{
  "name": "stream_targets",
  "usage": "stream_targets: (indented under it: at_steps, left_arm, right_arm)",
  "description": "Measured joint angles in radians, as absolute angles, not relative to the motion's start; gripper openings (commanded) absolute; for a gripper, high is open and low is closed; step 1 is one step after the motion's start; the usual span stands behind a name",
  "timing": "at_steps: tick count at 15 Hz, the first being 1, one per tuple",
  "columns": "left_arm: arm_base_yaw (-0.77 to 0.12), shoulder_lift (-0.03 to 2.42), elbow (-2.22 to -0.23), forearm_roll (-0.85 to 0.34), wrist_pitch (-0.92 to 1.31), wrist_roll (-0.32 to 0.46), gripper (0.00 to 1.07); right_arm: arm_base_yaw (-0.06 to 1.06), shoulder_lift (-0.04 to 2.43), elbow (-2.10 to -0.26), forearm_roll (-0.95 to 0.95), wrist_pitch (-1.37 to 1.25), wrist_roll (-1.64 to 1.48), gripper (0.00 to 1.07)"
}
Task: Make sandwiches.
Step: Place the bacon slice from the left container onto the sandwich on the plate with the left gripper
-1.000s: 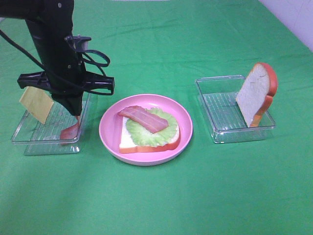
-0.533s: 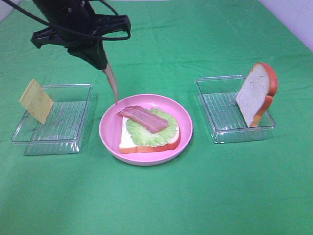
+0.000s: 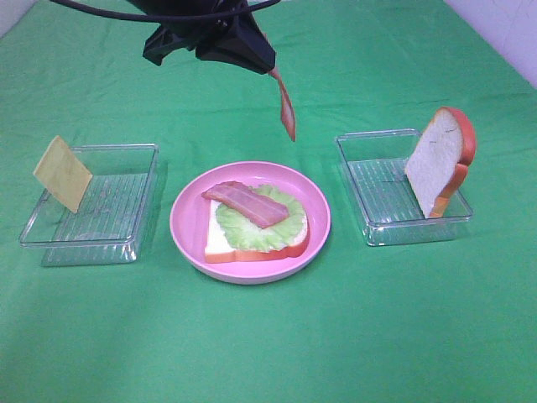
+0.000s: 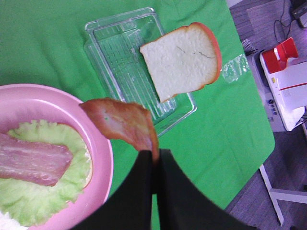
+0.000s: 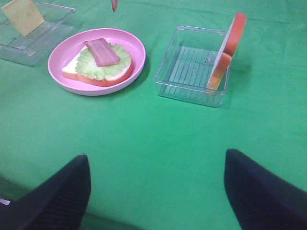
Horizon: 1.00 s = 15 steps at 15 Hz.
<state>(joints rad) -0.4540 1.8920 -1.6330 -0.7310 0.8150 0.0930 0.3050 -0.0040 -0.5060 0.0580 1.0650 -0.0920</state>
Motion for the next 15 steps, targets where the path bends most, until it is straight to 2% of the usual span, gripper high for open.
stream_targets:
  at_steps: [3, 6, 10, 12, 15]
  left_arm:
    - [-0.455, 1.915, -1.633, -0.784, 0.817, 0.125, 0.00]
    - [-0.504, 2.001, -1.633, -0.812, 0.836, 0.167, 0.00]
    - [-0.531, 2.060, -1.633, -0.818, 0.855, 0.174, 0.00]
    - [-0.531, 2.080, -1.633, -0.753, 0.879, 0.171, 0.00]
    - [-0.531, 2.084, -1.633, -0.540, 0.877, 0.055, 0.00]
  right_arm:
    - [0.305, -0.004, -0.506, 0.058, 1.065, -0.092, 0.71]
    - [0.305, -0.004, -0.506, 0.058, 1.065, -0.092, 0.71]
    - [0.305, -0.004, -0.506, 0.058, 1.065, -0.092, 0.71]
    - [0.305, -0.004, -0.506, 0.058, 1.065, -0.092, 0.71]
    - [0.305, -0.004, -0.506, 0.058, 1.065, -0.092, 0.71]
